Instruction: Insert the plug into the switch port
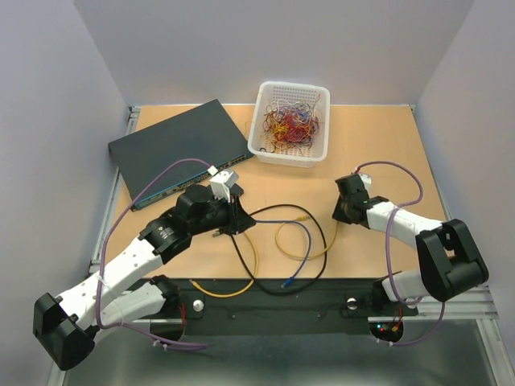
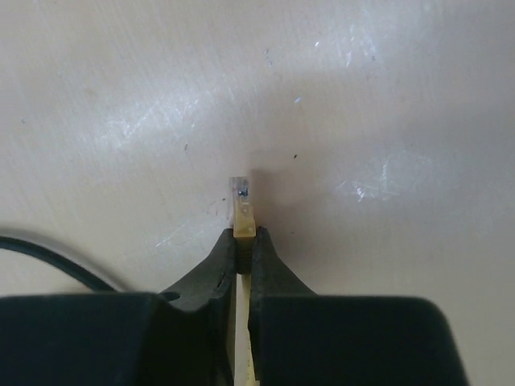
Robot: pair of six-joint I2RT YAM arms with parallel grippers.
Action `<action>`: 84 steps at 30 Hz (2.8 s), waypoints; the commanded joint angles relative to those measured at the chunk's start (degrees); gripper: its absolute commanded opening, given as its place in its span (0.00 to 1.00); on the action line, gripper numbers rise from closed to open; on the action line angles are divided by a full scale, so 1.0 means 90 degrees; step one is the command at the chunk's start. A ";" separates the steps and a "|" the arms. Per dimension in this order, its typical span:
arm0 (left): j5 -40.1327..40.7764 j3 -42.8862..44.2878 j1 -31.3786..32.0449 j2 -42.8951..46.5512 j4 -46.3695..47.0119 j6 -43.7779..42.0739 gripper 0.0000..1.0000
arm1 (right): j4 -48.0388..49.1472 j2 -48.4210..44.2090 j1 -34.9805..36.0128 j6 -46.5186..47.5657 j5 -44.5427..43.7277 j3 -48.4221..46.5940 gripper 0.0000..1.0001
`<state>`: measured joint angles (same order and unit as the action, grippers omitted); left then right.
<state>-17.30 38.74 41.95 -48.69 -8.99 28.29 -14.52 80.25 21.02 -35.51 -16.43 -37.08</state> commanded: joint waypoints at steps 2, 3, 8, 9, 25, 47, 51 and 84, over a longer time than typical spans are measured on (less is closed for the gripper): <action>0.0193 0.0002 0.0016 0.0009 0.0276 -0.0077 0.22 | 0.0274 -0.0390 -0.0011 0.0116 0.0855 0.0252 0.00; 0.0252 0.0002 0.0016 0.0009 0.0286 -0.0048 0.21 | 0.0431 -0.0546 -0.0011 0.0243 0.1100 0.0292 0.00; 0.0778 0.0041 0.0006 -0.0020 0.0744 0.0176 0.21 | 0.1748 -0.1893 -0.0011 0.1112 0.2946 0.0497 0.00; 0.0857 0.0070 0.0006 -0.0039 0.0852 0.0206 0.21 | 0.1895 -0.2079 -0.0011 0.1190 0.3344 0.0536 0.00; 0.0380 -0.1248 -0.0033 -0.0165 0.6066 0.0684 0.39 | 0.6555 -0.2247 0.0194 -0.0244 0.8348 0.1122 0.00; -0.0832 -0.1521 -0.0013 -0.1719 0.8324 0.0938 0.52 | 0.6887 -0.1221 0.0888 -0.0225 0.8114 0.0644 0.00; -0.0754 -0.1580 -0.0013 -0.1817 0.8236 0.0880 0.52 | 0.6965 -0.1172 0.1014 -0.0244 0.8046 0.0624 0.01; -0.1017 -0.1717 -0.0013 -0.1827 0.8050 0.0811 0.12 | 0.7385 -0.0957 0.1161 -0.0410 0.7743 0.0565 0.00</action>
<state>-25.30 22.94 41.91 -65.82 61.32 36.51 46.81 71.83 30.83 -38.63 53.58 -29.58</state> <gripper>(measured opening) 0.189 0.074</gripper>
